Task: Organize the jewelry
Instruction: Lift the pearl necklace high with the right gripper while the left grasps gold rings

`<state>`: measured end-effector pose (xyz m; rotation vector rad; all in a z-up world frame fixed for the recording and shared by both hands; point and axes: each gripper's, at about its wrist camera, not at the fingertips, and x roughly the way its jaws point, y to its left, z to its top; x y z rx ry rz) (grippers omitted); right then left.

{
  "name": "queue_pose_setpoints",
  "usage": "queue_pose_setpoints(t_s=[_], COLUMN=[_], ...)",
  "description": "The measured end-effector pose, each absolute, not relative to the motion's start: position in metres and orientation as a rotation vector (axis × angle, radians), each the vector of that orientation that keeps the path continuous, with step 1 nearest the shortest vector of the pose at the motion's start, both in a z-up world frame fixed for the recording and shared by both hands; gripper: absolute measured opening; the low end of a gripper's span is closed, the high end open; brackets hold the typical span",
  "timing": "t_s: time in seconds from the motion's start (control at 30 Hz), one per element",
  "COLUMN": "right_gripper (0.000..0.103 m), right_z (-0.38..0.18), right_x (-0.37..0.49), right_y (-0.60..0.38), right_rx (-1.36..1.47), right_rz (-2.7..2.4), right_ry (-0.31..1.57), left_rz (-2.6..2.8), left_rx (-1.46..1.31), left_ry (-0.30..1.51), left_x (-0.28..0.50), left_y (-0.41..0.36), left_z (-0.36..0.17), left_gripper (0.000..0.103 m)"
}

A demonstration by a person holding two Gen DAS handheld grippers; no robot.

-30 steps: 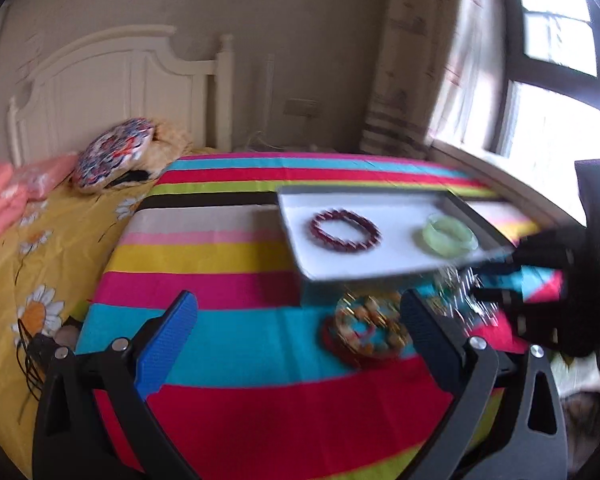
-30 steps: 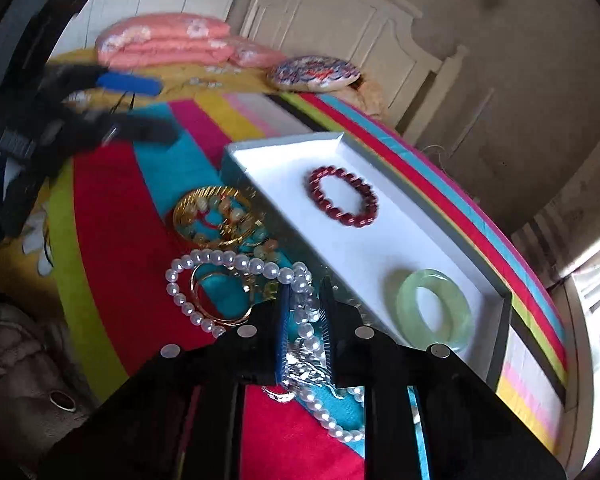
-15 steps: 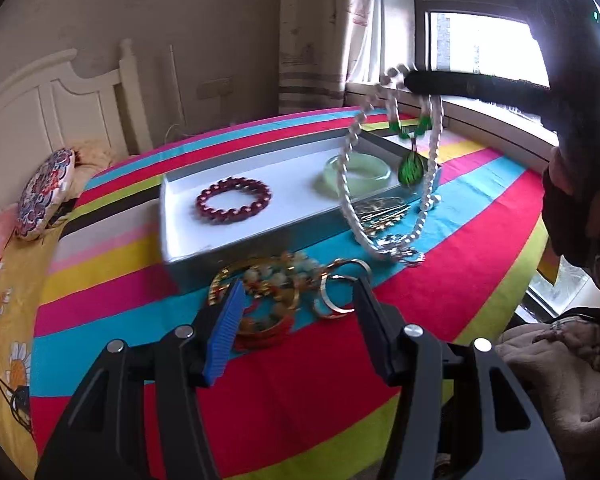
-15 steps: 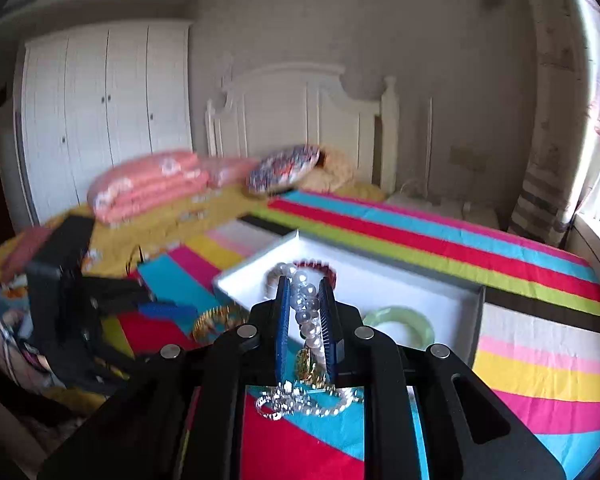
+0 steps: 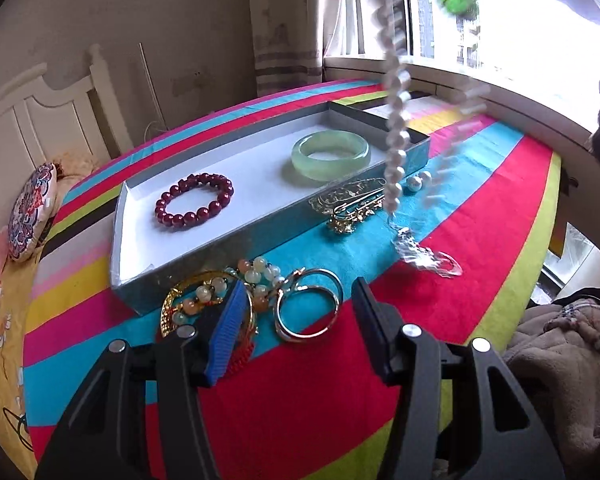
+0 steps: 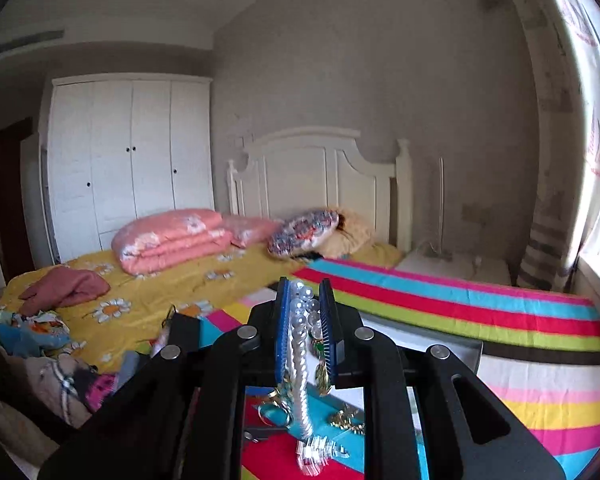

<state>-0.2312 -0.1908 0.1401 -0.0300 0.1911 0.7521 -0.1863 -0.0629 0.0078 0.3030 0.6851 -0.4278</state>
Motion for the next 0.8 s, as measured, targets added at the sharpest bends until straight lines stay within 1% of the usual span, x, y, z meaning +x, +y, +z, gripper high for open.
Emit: queue_pose_setpoints(t_s=[0.03, 0.07, 0.1, 0.23, 0.33, 0.43, 0.53, 0.6, 0.67, 0.7, 0.73, 0.8], right_gripper=[0.017, 0.017, 0.017, 0.017, 0.017, 0.017, 0.017, 0.017, 0.02, 0.023, 0.029, 0.041], right_z=[0.144, 0.147, 0.152, 0.16, 0.157, 0.135, 0.096, 0.072, 0.053, 0.047, 0.037, 0.027], right_x=[-0.234, -0.236, -0.238, -0.245, -0.24, -0.22, -0.187, -0.178, -0.18, -0.182, -0.183, -0.186], right_y=[-0.193, -0.196, -0.199, -0.203, -0.202, -0.192, -0.188, -0.195, -0.202, -0.203, -0.204, -0.203], right_rx=[-0.023, -0.014, -0.005, -0.011, -0.022, -0.091, -0.099, -0.07, -0.07, -0.076, -0.074, -0.065], right_rz=[0.752, 0.752, 0.753, 0.727, 0.715, 0.679, 0.663, 0.658, 0.666, 0.667, 0.688, 0.716], right_ry=[0.178, 0.166, 0.152, 0.124, 0.151, 0.272, 0.534, 0.65, 0.727, 0.745, 0.797, 0.84], left_rz=[-0.43, -0.431, -0.431, -0.422, -0.42, -0.422, -0.414, -0.41, -0.414, -0.415, -0.413, -0.415], left_rx=[0.304, 0.307, 0.312, 0.347, 0.334, 0.307, 0.293, 0.282, 0.272, 0.268, 0.261, 0.239], left_ry=[0.686, 0.688, 0.69, 0.672, 0.66, 0.652, 0.654, 0.653, 0.642, 0.633, 0.618, 0.599], left_x=[-0.185, -0.185, -0.184, -0.187, -0.187, -0.185, -0.185, -0.186, -0.189, -0.192, -0.194, -0.196], left_y=[-0.063, -0.064, -0.065, -0.069, -0.069, -0.067, -0.066, -0.066, -0.065, -0.064, -0.063, -0.062], left_z=[0.008, 0.007, 0.006, 0.004, 0.003, 0.002, 0.003, 0.003, 0.004, 0.005, 0.009, 0.014], left_gripper=[0.052, 0.047, 0.046, 0.044, 0.043, 0.043, 0.042, 0.041, 0.038, 0.037, 0.037, 0.036])
